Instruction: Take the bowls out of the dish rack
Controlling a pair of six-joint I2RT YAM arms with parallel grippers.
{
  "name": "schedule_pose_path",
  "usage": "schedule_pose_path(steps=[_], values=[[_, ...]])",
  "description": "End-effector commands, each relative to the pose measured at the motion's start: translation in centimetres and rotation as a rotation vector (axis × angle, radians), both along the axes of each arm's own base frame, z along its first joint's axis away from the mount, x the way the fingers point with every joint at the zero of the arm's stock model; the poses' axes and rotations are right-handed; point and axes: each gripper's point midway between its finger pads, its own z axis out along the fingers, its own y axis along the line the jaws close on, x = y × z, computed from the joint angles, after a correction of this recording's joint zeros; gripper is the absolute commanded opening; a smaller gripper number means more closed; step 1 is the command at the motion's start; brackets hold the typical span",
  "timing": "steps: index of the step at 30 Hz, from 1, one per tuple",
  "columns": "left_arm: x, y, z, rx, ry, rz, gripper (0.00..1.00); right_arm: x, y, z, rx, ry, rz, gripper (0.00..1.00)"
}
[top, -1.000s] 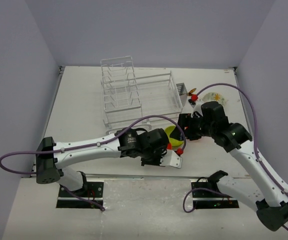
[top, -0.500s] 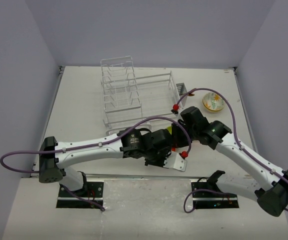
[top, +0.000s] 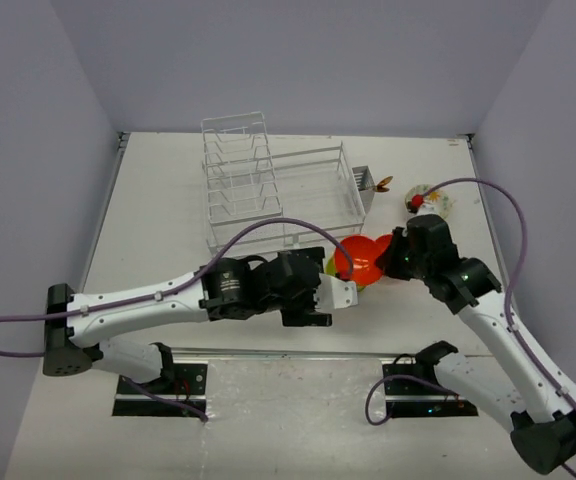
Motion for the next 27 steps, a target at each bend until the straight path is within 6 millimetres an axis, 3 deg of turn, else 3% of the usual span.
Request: schedule_pose_path(steps=[1, 2, 4, 5, 7, 8, 10, 11, 16, 21, 27], values=[[3.9, 2.8, 4.7, -0.224, -0.165, 0.312, 1.0, 3.1, -6.1, 1.7, 0.014, -0.148, -0.372, 0.0], [5.5, 5.5, 7.0, -0.319, -0.244, 0.493, 1.0, 3.6, -8.3, 1.5, 0.0, -0.174, -0.469, 0.0], [6.7, 7.3, 8.7, -0.451, -0.28, 0.63, 1.0, 4.6, -10.1, 1.7, -0.001, -0.205, -0.558, 0.0], [7.0, 9.1, 10.4, -0.562, -0.267, 0.709, 1.0, 5.3, -11.7, 1.4, -0.028, -0.204, -0.617, 0.0], [6.9, 11.0, 12.3, -0.675, -0.26, 0.774, 1.0, 6.2, -12.8, 0.9, -0.054, -0.187, -0.657, 0.0], [6.7, 13.5, 14.2, -0.801, -0.25, 0.863, 1.0, 6.7, -13.8, 0.4, -0.065, -0.176, -0.691, 0.0], [6.5, 16.7, 15.0, -0.891, -0.25, 0.977, 1.0, 7.9, -14.0, -1.4, -0.075, -0.131, -0.696, 0.0], [6.1, 19.6, 16.2, -1.001, -0.237, 1.07, 1.0, 8.3, -14.1, -2.0, -0.068, -0.117, -0.697, 0.0], [4.7, 26.2, 16.3, -1.131, -0.228, 1.203, 1.0, 10.0, -14.2, -5.3, -0.082, -0.054, -0.704, 0.0], [4.4, 27.7, 15.2, -1.159, -0.236, 1.229, 1.0, 10.0, -13.0, -7.3, -0.025, -0.03, -0.673, 0.01], [5.0, 26.1, 14.7, -1.093, -0.266, 1.207, 1.0, 9.9, -12.7, -8.2, -0.034, -0.005, -0.649, 0.13]])
